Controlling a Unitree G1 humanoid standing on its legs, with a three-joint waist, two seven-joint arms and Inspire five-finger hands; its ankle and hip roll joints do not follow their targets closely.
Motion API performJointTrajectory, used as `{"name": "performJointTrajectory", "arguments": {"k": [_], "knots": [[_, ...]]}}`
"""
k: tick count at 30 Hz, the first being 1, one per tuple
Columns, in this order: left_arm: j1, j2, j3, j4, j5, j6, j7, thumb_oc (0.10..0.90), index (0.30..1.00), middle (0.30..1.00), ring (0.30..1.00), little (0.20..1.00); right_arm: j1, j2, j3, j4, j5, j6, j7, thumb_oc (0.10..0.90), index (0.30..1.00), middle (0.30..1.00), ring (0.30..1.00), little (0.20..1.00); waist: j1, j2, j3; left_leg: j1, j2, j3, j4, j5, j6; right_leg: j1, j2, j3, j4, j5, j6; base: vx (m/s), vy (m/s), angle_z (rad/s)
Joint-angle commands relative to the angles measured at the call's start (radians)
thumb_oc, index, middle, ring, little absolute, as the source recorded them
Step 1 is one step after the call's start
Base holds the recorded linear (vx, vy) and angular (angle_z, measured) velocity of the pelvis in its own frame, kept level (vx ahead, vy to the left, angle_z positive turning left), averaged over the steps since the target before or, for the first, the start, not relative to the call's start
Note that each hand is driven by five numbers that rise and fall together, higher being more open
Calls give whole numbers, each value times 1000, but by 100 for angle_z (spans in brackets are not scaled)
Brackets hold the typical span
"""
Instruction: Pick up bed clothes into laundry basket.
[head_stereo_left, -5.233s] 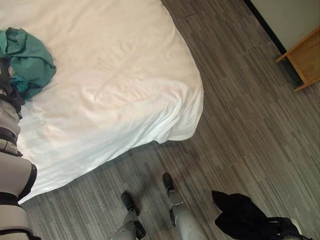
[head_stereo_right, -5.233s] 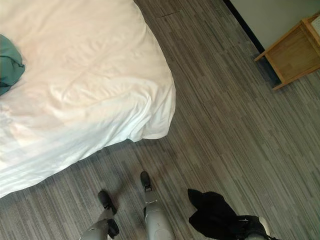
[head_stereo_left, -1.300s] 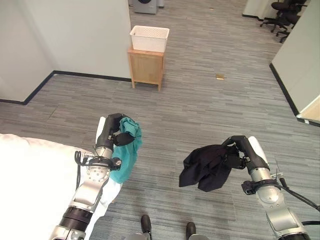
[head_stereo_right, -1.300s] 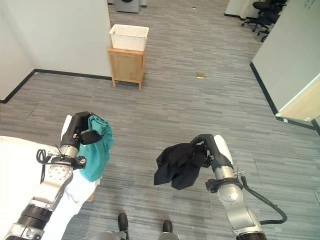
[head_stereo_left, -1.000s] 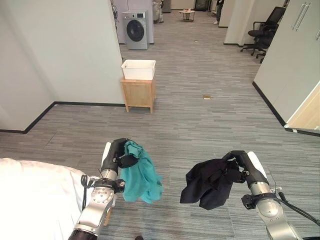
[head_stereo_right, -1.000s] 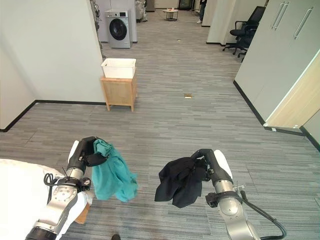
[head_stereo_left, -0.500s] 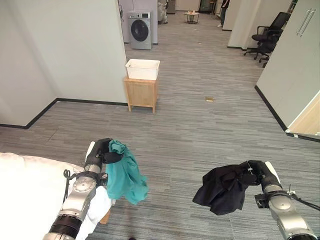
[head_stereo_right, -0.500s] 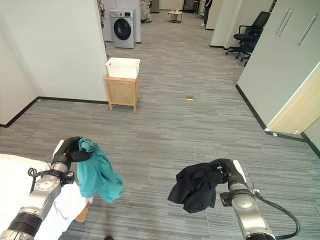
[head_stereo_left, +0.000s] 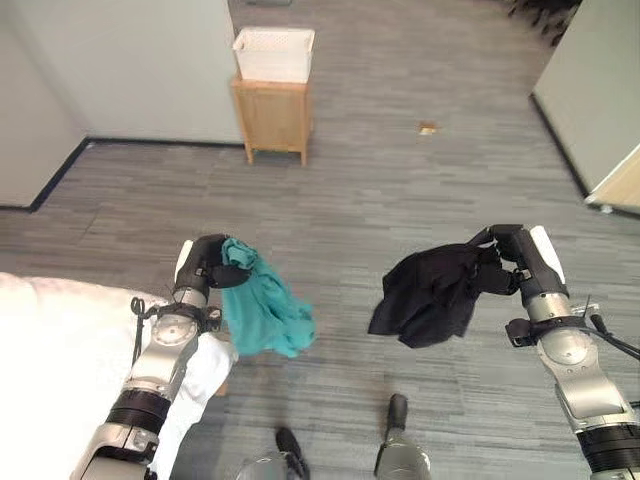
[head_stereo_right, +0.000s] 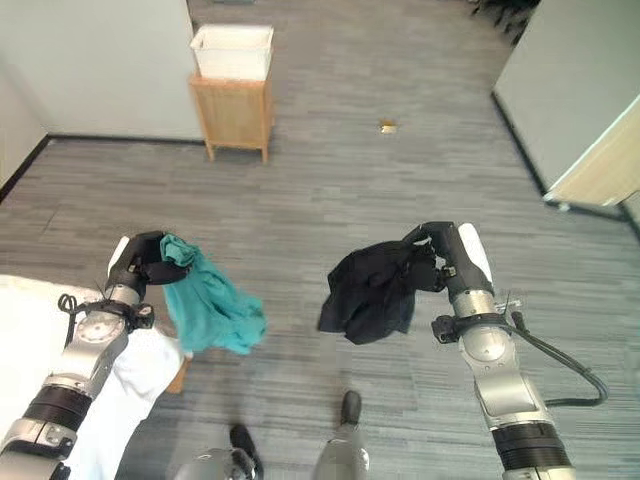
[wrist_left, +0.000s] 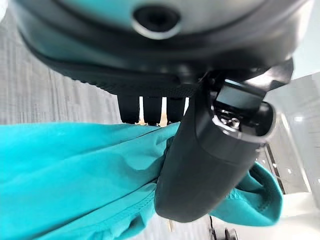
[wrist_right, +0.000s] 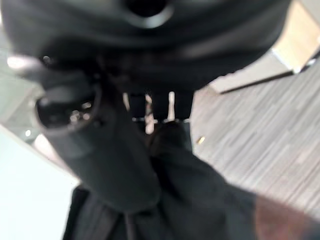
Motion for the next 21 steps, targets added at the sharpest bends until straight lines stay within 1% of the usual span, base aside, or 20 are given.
{"name": "performJointTrajectory", "arguments": {"k": [1, 2, 3, 4, 5, 6, 7, 8, 9, 10, 11, 12, 13, 14, 15, 16, 17, 19, 20, 21], "knots": [[-20, 13, 16, -183, 34, -148, 37, 400, 300, 300, 300, 300, -162, -75, -48, -7, -39, -86, -51, 400, 300, 300, 300, 300, 1, 86, -123, 542, 170, -74, -404, 162, -216, -197, 184, 22, 17, 172, -67, 350, -223, 64], [-17, 12, 18, -184, 34, -148, 37, 400, 300, 300, 300, 300, -163, -76, -45, -6, -39, -86, -51, 400, 300, 300, 300, 300, -2, 90, -125, 537, 176, -76, -400, 161, -219, -200, 188, 19, 21, 168, -70, 521, -390, 20], [-8, 1, 25, -184, 15, -146, 37, 400, 300, 300, 300, 300, -171, -84, -25, -5, -46, -86, -41, 400, 300, 300, 300, 300, -3, 98, -130, 509, 219, -73, -302, 242, -220, -192, 213, 18, 51, 139, -99, 404, -334, 5], [9, -10, 34, -182, -1, -139, 32, 400, 300, 300, 300, 300, -175, -94, -11, 2, -51, -84, -34, 400, 300, 300, 300, 300, 2, 109, -136, 481, 272, -82, -187, 313, -218, -153, 251, 18, 55, 85, -128, 621, -515, 5], [24, -14, 34, -185, -1, -128, 26, 400, 300, 300, 300, 300, -170, -95, -8, -7, -42, -86, -31, 400, 300, 300, 300, 300, 15, 102, -134, 436, 301, -103, -69, 383, -199, -110, 277, 22, 51, 50, -169, 651, -560, 16], [41, -14, 33, -198, 0, -123, 24, 400, 300, 300, 300, 300, -167, -96, -10, -13, -37, -84, -30, 400, 300, 300, 300, 300, 17, 96, -133, 387, 328, -125, 25, 407, -189, -74, 305, 16, 41, 23, -203, 674, -599, 5], [66, -17, 34, -213, -11, -122, 22, 400, 300, 300, 300, 300, -162, -100, -10, -19, -30, -82, -25, 400, 300, 300, 300, 300, 39, 73, -126, 314, 293, -157, 113, 345, -153, -19, 322, 44, 14, 2, -226, 655, -523, -1], [83, -25, 39, -221, -12, -122, 21, 400, 300, 300, 300, 300, -164, -102, -9, -20, -30, -76, -20, 400, 300, 300, 300, 300, 57, 61, -116, 249, 245, -176, 155, 296, -140, 21, 328, 65, 2, -13, -235, 530, -356, -24], [107, -33, 47, -236, -12, -121, 16, 400, 300, 300, 300, 300, -164, -105, -12, -22, -30, -73, -14, 400, 300, 300, 300, 300, 71, 39, -105, 161, 176, -177, 190, 232, -107, 41, 314, 71, -10, -8, -239, 469, -200, -34], [119, -40, 54, -240, -11, -124, 19, 400, 300, 300, 300, 300, -168, -113, -13, -15, -33, -70, -13, 400, 300, 300, 300, 300, 86, 32, -98, 104, 126, -169, 172, 179, -103, 75, 311, 92, -27, -14, -229, 567, -73, -50], [142, -50, 67, -244, 7, -127, 9, 400, 300, 300, 300, 300, -160, -112, -19, -14, -37, -70, -7, 400, 300, 300, 300, 300, 108, 35, -91, 43, 73, -128, 19, 148, -90, 114, 309, 114, -34, -30, -207, 497, -23, -50], [143, -51, 66, -245, 8, -127, 9, 400, 300, 300, 300, 300, -159, -112, -19, -14, -37, -70, -7, 400, 300, 300, 300, 300, 110, 32, -91, 50, 68, -123, 10, 151, -89, 116, 304, 117, -34, -31, -205, 691, 52, -60], [153, -50, 79, -242, 23, -131, 8, 400, 300, 300, 300, 300, -149, -111, -21, -1, -43, -78, -11, 400, 300, 300, 300, 300, 127, 57, -94, 0, 43, -66, -238, 242, -110, 171, 332, 121, -34, -70, -184, 398, 39, -55], [154, -51, 79, -243, 23, -131, 8, 400, 300, 300, 300, 300, -148, -112, -20, 0, -44, -78, -12, 400, 300, 300, 300, 300, 128, 54, -95, 14, 36, -62, -263, 255, -110, 172, 328, 123, -34, -71, -184, 578, 61, -43], [165, -52, 79, -250, 27, -131, 4, 400, 300, 300, 300, 300, -147, -115, -20, 4, -50, -80, -12, 400, 300, 300, 300, 300, 144, 69, -93, 6, 30, -56, -394, 322, -120, 203, 339, 125, -34, -89, -182, 586, 39, -38], [159, -55, 76, -249, 33, -133, 8, 400, 300, 300, 300, 300, -175, -120, -7, 12, -51, -84, -15, 400, 300, 300, 300, 300, 162, 72, -87, -103, 60, -52, -506, 334, -146, 264, 343, 137, -34, -125, -174, 751, 46, -35], [153, -52, 71, -250, 35, -134, 15, 400, 300, 300, 300, 300, -198, -123, 4, 20, -52, -86, -19, 400, 300, 300, 300, 300, 167, 68, -89, -160, 78, -50, -506, 336, -160, 290, 342, 143, -34, -135, -173, 568, 19, -33], [147, -48, 67, -247, 33, -135, 20, 400, 300, 300, 300, 300, -217, -124, 20, 28, -45, -88, -18, 400, 300, 300, 300, 300, 176, 64, -95, -187, 94, -49, -506, 349, -170, 324, 347, 159, -34, -157, -175, 607, 67, -45], [155, -22, 82, -267, 43, -127, 18, 400, 300, 300, 300, 300, -227, -115, 44, 18, -42, -81, -3, 400, 300, 300, 300, 300, 192, 67, -126, -138, 103, -21, -506, 374, -153, 372, 355, 196, -34, -198, -174, 767, 104, -65], [156, -22, 82, -267, 43, -127, 18, 400, 300, 300, 300, 300, -227, -115, 44, 18, -42, -81, -3, 400, 300, 300, 300, 300, 193, 66, -125, -137, 103, -20, -506, 374, -154, 373, 355, 197, -34, -198, -173, 1022, 206, -80]]}}
